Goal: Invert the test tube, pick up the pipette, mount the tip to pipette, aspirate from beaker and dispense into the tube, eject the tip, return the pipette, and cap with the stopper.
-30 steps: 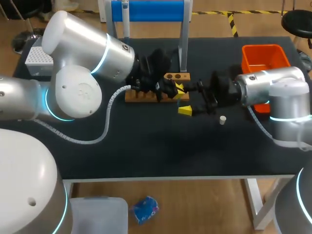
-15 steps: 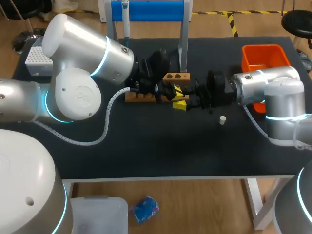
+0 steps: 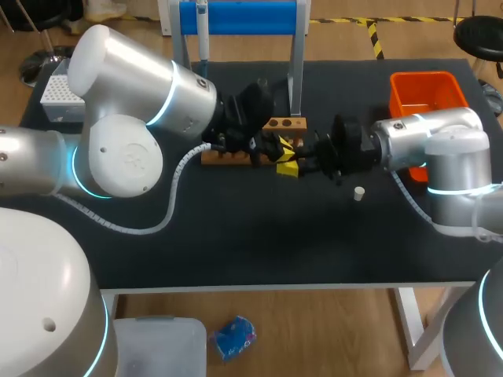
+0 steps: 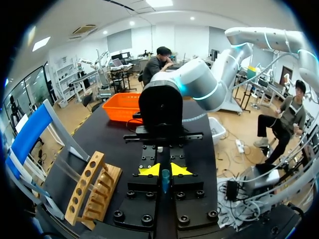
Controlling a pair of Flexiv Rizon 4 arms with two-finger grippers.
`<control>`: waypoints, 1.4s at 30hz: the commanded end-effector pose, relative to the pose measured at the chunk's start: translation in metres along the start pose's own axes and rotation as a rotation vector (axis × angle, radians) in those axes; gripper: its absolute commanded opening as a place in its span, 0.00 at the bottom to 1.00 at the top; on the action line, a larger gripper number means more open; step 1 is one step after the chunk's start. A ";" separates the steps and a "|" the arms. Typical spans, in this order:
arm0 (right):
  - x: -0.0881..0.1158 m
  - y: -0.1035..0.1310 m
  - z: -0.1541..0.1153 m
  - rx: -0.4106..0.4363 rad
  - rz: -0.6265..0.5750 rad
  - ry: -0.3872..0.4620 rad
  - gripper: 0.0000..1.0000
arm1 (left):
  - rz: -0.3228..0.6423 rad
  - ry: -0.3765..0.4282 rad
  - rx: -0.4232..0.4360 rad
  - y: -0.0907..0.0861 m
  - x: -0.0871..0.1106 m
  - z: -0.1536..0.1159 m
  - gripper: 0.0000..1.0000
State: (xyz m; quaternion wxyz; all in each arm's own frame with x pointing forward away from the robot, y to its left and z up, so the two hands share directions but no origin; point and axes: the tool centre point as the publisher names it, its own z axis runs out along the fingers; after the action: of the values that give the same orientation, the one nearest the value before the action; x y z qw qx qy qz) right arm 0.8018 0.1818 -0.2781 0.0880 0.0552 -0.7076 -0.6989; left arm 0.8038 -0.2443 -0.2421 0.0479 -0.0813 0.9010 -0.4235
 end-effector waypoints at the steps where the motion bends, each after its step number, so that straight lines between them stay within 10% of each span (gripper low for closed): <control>1: 0.000 0.000 0.000 -0.001 0.000 0.000 0.07 | -0.002 -0.001 -0.002 0.001 0.000 0.003 0.00; 14: 0.001 -0.002 -0.001 0.006 0.003 -0.008 0.00 | -0.005 -0.024 0.010 0.000 0.001 0.003 0.05; 15: 0.001 -0.002 -0.002 0.006 0.003 -0.009 0.00 | 0.007 -0.026 0.028 -0.001 0.001 0.001 1.00; 25: 0.003 -0.005 -0.020 0.039 -0.017 -0.027 0.00 | 0.032 -0.106 0.037 -0.023 -0.023 -0.044 1.00; 36: 0.023 -0.003 -0.059 0.044 -0.042 -0.038 0.00 | -0.079 -0.209 0.019 -0.008 -0.084 -0.082 1.00; 42: 0.037 -0.004 -0.079 0.046 -0.055 -0.022 0.00 | -0.079 -0.209 0.019 -0.008 -0.084 -0.082 1.00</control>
State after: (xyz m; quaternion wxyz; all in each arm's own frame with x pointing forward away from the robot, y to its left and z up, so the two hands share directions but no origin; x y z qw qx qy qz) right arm 0.7863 0.1095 -0.2830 0.0602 0.0684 -0.7223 -0.6856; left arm 0.8748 -0.1741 -0.1835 0.1282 -0.1614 0.8826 -0.4226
